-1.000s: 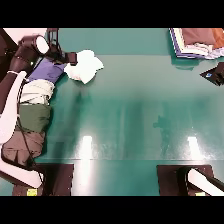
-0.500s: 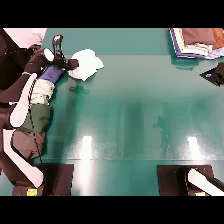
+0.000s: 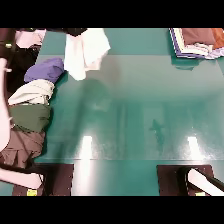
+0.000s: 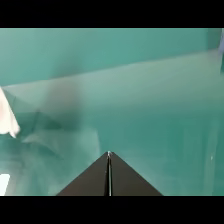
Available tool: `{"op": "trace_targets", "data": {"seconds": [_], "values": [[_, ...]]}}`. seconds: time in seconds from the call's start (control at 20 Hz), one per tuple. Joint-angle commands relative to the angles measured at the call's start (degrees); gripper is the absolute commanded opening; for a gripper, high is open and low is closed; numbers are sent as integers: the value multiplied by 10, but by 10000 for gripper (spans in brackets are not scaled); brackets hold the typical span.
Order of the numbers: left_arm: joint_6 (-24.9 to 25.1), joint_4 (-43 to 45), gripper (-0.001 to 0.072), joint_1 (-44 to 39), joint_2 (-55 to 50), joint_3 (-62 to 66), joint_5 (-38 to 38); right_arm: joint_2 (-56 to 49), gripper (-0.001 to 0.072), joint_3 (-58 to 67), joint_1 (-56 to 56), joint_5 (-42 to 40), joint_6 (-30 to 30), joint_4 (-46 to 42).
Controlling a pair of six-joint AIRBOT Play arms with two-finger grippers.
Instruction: Fold the shirts.
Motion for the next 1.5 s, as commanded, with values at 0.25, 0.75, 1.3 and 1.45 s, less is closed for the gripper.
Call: {"op": "trace_targets", "data": {"seconds": [0.25, 0.75, 1.3, 1.45], "values": [[47, -19, 25, -103, 84, -174, -104, 0, 14, 119, 0, 87, 0, 0], [-63, 22, 539, 32, 68, -298, -153, 0, 14, 119, 0, 116, 0, -2], [-57, -1, 540, 107, 123, -713, -5, 0, 14, 118, 0, 116, 0, -2], [-50, -28, 538, 104, 123, -726, 23, 0, 14, 118, 0, 116, 0, -2]]}}
